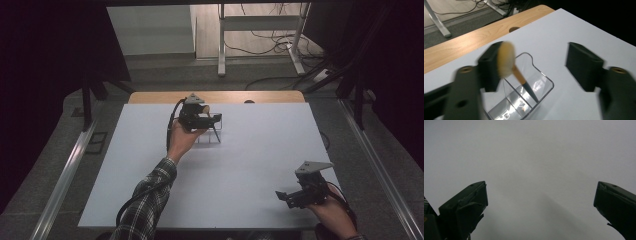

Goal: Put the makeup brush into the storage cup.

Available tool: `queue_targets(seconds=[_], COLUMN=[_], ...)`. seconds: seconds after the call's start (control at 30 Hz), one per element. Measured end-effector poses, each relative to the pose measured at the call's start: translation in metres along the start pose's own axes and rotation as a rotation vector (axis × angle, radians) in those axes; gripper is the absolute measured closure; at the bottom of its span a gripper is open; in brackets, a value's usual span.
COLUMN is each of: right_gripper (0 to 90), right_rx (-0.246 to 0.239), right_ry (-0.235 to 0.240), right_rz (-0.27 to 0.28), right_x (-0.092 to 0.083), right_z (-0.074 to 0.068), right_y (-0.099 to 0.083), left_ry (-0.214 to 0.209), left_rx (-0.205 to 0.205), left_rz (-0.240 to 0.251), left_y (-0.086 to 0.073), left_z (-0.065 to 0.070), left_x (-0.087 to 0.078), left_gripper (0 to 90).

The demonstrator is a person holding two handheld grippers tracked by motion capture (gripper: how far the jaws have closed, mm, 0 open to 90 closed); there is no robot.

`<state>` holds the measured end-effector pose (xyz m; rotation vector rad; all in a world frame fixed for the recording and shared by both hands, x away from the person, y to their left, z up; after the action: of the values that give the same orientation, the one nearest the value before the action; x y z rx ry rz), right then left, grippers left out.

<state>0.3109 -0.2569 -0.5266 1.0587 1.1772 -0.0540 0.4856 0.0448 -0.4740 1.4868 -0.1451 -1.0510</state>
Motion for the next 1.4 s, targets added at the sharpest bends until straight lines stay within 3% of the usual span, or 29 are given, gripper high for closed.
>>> queue_targets(seconds=[0.17,0.37,0.73,1.4], right_gripper=[0.0,0.0,0.0,0.0], right_rx=[-0.002,-0.002,-0.006,-0.004], right_ry=[-0.002,-0.001,-0.002,-0.005], right_rz=[0.0,0.0,-0.003,-0.004], right_x=[0.0,0.0,0.0,0.0], right_z=[0.0,0.0,0.0,0.0], right_y=[0.0,0.0,0.0,0.0], left_ry=[-0.006,-0.007,0.031,0.005], left_rx=[-0.003,0.003,0.042,0.055], left_rz=[-0.022,-0.035,-0.061,-0.056], left_y=[-0.001,0.0,-0.001,-0.001], left_z=[0.001,-0.001,-0.006,-0.001], left_x=[0.001,-0.002,-0.009,-0.02], left_gripper=[9.2,1.9,0.0,0.0])
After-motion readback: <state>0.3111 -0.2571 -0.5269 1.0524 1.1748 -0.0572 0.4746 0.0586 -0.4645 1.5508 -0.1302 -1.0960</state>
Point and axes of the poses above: each handheld gripper's, and its own axes: x roughly forward along the jaws, y roughly out of its top, z roughly to its right, the point moved 7 cm from there along x, roughly forward along the jaws, and after that the axes turned 2 degrees about -x, right-handed, at the moved point
